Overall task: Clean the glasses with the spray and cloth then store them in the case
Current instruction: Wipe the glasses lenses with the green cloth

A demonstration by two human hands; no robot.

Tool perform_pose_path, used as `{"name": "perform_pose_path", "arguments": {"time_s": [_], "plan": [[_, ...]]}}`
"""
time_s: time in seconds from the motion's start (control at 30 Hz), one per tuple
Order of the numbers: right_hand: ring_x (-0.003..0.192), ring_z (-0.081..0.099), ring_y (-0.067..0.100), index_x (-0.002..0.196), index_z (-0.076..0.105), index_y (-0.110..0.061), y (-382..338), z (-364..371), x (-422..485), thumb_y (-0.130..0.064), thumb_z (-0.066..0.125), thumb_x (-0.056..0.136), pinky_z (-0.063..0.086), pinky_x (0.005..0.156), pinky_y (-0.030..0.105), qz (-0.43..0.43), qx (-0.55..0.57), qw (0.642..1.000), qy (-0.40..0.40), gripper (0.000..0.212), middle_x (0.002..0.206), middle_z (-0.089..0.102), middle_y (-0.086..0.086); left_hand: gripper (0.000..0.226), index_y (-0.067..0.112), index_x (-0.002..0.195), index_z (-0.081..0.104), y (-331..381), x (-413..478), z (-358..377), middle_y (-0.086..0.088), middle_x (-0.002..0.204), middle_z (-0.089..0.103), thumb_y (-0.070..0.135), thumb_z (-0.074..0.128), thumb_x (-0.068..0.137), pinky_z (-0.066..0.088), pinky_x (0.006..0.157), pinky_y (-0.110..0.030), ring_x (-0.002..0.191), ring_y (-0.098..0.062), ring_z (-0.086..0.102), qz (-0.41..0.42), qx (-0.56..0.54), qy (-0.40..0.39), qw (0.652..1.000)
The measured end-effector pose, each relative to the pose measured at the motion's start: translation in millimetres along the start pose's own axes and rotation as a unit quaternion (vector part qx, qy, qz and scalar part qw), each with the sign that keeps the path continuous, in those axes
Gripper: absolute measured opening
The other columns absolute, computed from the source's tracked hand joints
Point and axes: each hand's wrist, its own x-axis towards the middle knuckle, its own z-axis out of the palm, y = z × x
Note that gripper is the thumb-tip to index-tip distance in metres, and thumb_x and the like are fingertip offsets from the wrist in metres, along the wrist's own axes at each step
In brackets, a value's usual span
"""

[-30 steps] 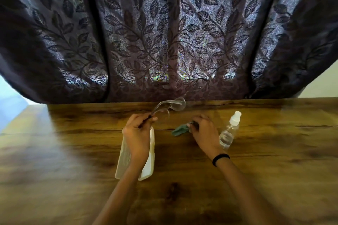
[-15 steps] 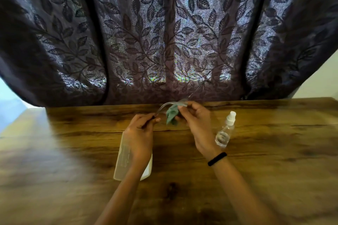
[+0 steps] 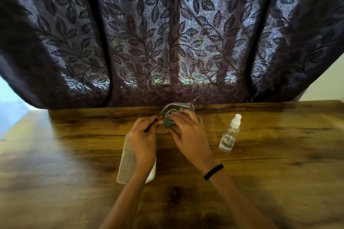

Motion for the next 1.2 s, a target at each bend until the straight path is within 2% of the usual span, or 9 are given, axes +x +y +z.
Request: {"name": "perform_pose_path", "arguments": {"time_s": [0.23, 0.37, 0.53, 0.67, 0.8, 0.9, 0.97, 1.13, 1.2], "plan": [[0.114, 0.052, 0.015, 0.102, 0.066, -0.011, -0.5, 3.2, 4.1, -0.001, 0.065, 0.076, 0.041, 0.098, 0.025, 0.028, 0.187, 0.982, -0.026, 0.027, 0.110, 0.064, 0.007, 0.028, 0.015, 0.090, 0.069, -0.7, -0.5, 2.6, 0.012, 0.080, 0.063, -0.006, 0.067, 0.073, 0.046, 0.068, -0.006, 0.076, 0.008, 0.061, 0.006, 0.002, -0.002, 1.000], [0.106, 0.053, 0.014, 0.087, 0.064, -0.013, 6.2, -3.5, 1.5, -0.004, 0.066, 0.072, 0.042, 0.095, 0.037, -0.026, 0.095, 0.995, -0.026, 0.018, 0.094, 0.069, 0.001, 0.028, 0.019, 0.088, 0.069, -0.8, 1.3, -0.7, 0.013, 0.080, 0.063, -0.003, 0.070, 0.071, 0.046, 0.067, -0.006, 0.075, 0.009, 0.062, 0.015, -0.009, 0.015, 1.000], [0.107, 0.044, 0.013, 0.094, 0.059, -0.014, 11.2, -6.7, -3.1, -0.009, 0.067, 0.070, 0.031, 0.098, 0.032, -0.039, 0.001, 0.999, 0.018, 0.026, 0.094, 0.067, 0.001, 0.037, 0.033, 0.082, 0.066, 3.8, 2.8, -1.0, 0.019, 0.079, 0.063, -0.003, 0.071, 0.070, 0.047, 0.066, -0.008, 0.073, 0.008, 0.062, 0.016, -0.009, 0.005, 1.000], [0.113, 0.042, 0.014, 0.103, 0.059, -0.012, 5.9, -4.6, -0.5, -0.008, 0.067, 0.072, 0.037, 0.096, 0.034, -0.017, 0.040, 0.999, 0.007, 0.032, 0.104, 0.067, 0.005, 0.028, 0.022, 0.084, 0.069, 6.4, 2.1, 2.2, 0.015, 0.078, 0.064, -0.001, 0.072, 0.069, 0.046, 0.068, -0.006, 0.073, 0.007, 0.062, 0.016, -0.011, 0.001, 1.000], [0.110, 0.054, 0.022, 0.105, 0.063, -0.006, -1.4, -0.6, 1.9, -0.004, 0.066, 0.075, 0.039, 0.101, 0.038, -0.020, 0.103, 0.994, -0.011, 0.030, 0.109, 0.066, 0.010, 0.027, 0.017, 0.085, 0.069, 8.6, -1.1, 3.5, 0.009, 0.077, 0.064, -0.005, 0.070, 0.070, 0.047, 0.069, -0.008, 0.073, 0.007, 0.062, -0.006, -0.028, 0.003, 1.000], [0.103, 0.059, 0.025, 0.093, 0.063, -0.002, -4.4, -1.7, 5.8, 0.002, 0.062, 0.076, 0.038, 0.103, 0.035, 0.007, 0.171, 0.985, -0.021, 0.018, 0.104, 0.068, 0.012, 0.028, 0.016, 0.086, 0.069, 8.8, -2.4, 3.7, 0.008, 0.078, 0.064, -0.007, 0.069, 0.070, 0.046, 0.068, -0.006, 0.073, 0.008, 0.062, -0.013, -0.033, 0.007, 0.999], [0.095, 0.060, 0.024, 0.081, 0.060, -0.003, -7.6, -2.6, 6.6, 0.006, 0.060, 0.073, 0.035, 0.101, 0.026, 0.006, 0.195, 0.981, -0.016, 0.013, 0.096, 0.068, 0.011, 0.030, 0.021, 0.085, 0.068, 8.1, -2.4, 2.7, 0.010, 0.079, 0.065, -0.006, 0.069, 0.071, 0.049, 0.069, -0.009, 0.074, 0.006, 0.063, -0.023, -0.036, 0.011, 0.999], [0.085, 0.053, 0.017, 0.077, 0.054, -0.009, -7.8, -3.4, 3.7, 0.005, 0.061, 0.071, 0.041, 0.080, 0.022, -0.019, 0.175, 0.984, 0.011, 0.017, 0.083, 0.062, 0.008, 0.031, 0.023, 0.085, 0.068, 8.7, -5.8, 1.7, 0.013, 0.079, 0.065, -0.004, 0.071, 0.070, 0.045, 0.067, -0.005, 0.074, 0.008, 0.062, -0.007, -0.033, 0.010, 0.999], [0.087, 0.054, 0.018, 0.078, 0.053, -0.009, -3.8, -2.2, 1.2, 0.004, 0.066, 0.071, 0.046, 0.089, 0.029, -0.047, 0.125, 0.991, 0.026, 0.019, 0.083, 0.063, 0.008, 0.031, 0.024, 0.084, 0.068, 9.4, -5.6, 1.8, 0.014, 0.079, 0.065, -0.003, 0.072, 0.069, 0.045, 0.066, -0.005, 0.073, 0.008, 0.062, -0.003, -0.031, 0.013, 0.999]]}}
